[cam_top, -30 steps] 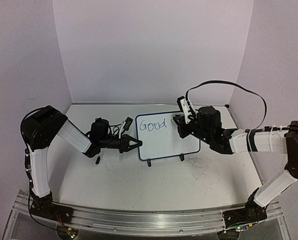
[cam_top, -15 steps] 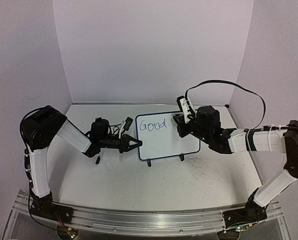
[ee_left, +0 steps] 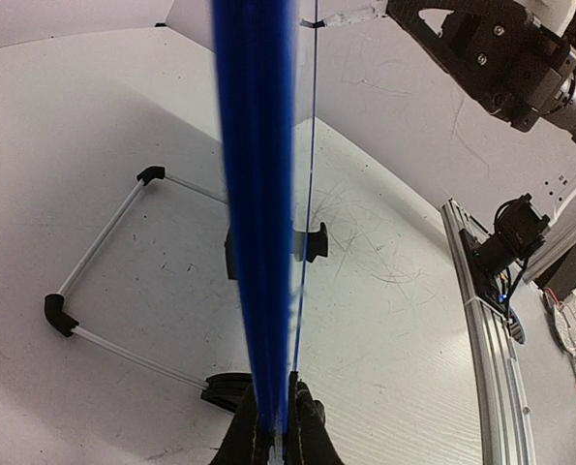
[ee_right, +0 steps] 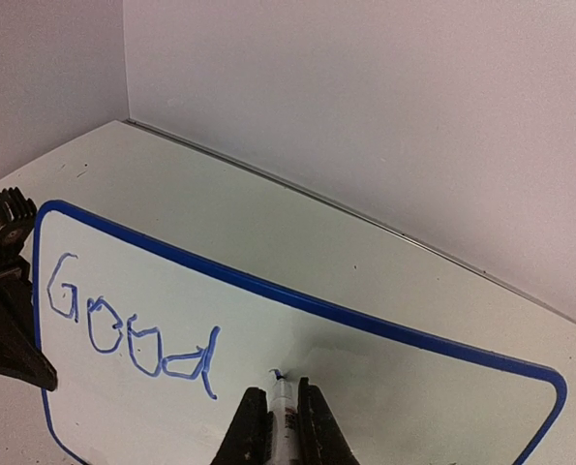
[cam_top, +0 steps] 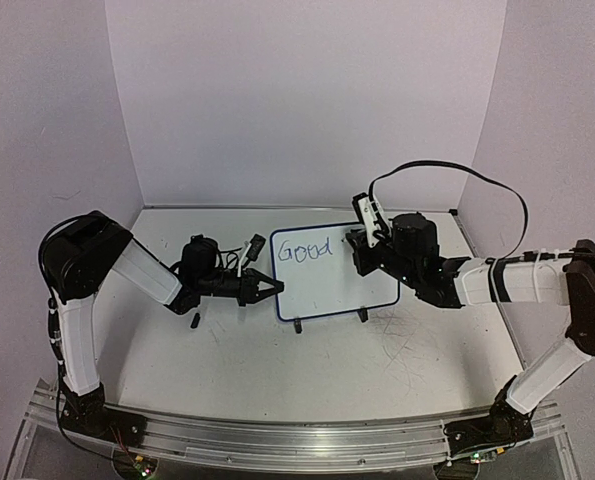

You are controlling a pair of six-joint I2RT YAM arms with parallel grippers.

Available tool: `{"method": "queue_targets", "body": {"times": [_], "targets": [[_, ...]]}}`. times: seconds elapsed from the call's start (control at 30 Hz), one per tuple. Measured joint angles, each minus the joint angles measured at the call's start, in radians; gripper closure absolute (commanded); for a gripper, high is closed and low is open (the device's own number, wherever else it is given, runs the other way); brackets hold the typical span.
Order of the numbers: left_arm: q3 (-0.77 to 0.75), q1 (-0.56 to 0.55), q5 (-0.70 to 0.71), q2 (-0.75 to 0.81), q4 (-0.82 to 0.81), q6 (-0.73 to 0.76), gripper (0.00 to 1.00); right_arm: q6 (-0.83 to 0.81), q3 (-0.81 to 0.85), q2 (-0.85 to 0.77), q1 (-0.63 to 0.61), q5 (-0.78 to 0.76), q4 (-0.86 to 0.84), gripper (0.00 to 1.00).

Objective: Write a sentence on the whiteboard

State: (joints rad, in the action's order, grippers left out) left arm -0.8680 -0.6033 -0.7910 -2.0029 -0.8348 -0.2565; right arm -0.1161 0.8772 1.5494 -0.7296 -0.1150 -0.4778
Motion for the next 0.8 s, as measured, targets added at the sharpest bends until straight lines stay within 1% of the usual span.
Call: {"method": "queue_targets", "body": {"times": [0.8], "targets": [[0.0,0.0,0.006,0.011,0.024,0.005,1.0,0.037,-0.036,-0.005,-0.002,0.0,0.01,1.0]]}}
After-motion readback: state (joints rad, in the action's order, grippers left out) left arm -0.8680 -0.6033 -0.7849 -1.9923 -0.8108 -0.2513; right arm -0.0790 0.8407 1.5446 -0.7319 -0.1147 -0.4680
